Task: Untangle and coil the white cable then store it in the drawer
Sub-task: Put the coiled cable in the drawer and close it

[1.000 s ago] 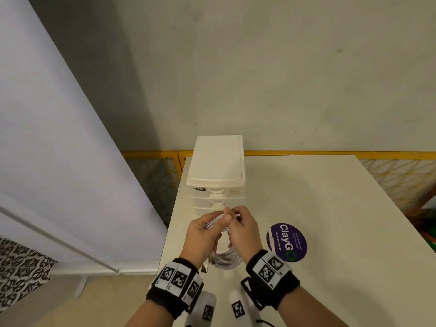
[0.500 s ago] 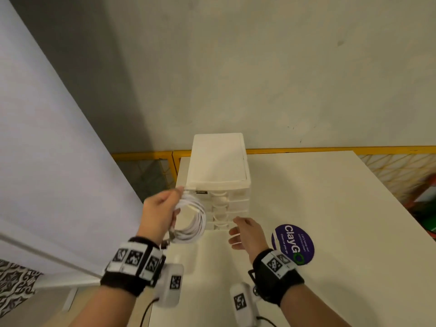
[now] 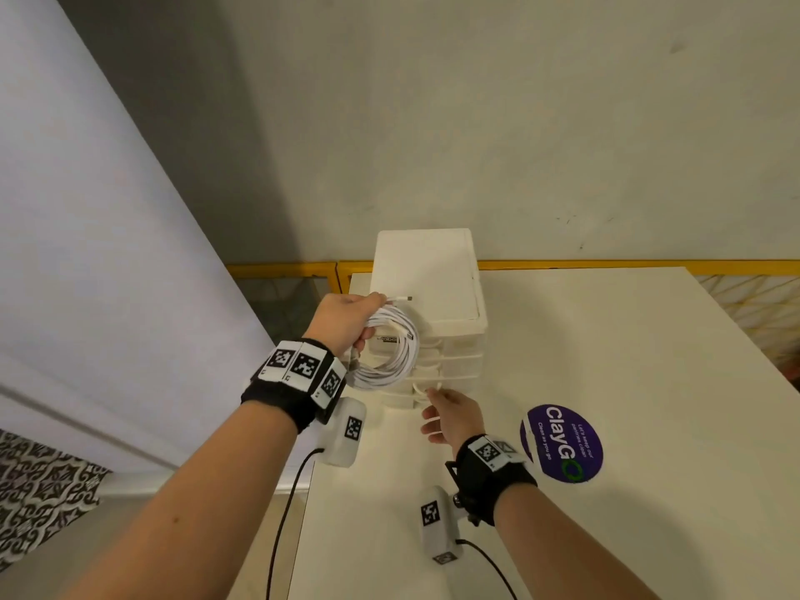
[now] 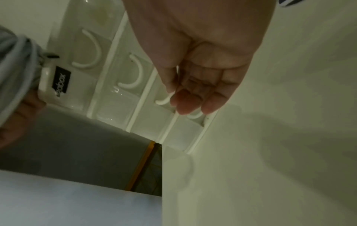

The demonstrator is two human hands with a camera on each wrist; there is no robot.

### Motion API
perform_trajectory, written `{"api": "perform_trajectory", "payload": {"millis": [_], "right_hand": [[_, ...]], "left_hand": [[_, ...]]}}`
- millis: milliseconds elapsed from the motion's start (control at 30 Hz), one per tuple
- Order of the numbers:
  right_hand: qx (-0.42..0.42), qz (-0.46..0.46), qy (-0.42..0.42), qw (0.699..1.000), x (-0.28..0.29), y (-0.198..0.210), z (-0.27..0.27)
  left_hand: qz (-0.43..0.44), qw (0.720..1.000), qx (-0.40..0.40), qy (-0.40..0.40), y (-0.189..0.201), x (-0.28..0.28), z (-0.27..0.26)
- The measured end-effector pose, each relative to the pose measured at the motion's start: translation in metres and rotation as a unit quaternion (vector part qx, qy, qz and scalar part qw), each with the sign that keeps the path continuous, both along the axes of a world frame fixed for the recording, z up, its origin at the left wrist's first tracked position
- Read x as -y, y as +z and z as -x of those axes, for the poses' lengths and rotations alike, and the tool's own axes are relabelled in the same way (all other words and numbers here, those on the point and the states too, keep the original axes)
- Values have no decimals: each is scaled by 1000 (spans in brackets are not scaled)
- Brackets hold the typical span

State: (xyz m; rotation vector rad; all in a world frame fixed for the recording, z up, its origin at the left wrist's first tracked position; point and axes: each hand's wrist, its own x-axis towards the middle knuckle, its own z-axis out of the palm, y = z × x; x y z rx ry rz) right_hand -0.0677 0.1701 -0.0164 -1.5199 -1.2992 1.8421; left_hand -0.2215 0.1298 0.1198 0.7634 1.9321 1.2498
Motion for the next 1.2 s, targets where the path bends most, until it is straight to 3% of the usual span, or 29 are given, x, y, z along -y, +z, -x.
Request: {"api": "perform_trajectory", "payload": {"millis": [567,833,933,1033,1133,1200], "right_hand": [[-22,-4,-46,999,77,-16,-40],[1,-81,-23,996,102,-29,-52],[19,-106,21,994,99,-28,-58],[105,-225,81,965,92,-21,-73],[128,-381,21,915,75,-5,-85],[130,-429,-23,894,53,10,-84]], "left_hand": [[9,999,-23,46,-8,-8,2],[34,997,-34,54,-5,-9,-1],[47,997,-27,55,-5,-10,-1],[38,997,-28,60,-6,-9,-1],[38,997,-29,64,-2,-5,-5],[35,997,-26,62,1,-2,-7]]}}
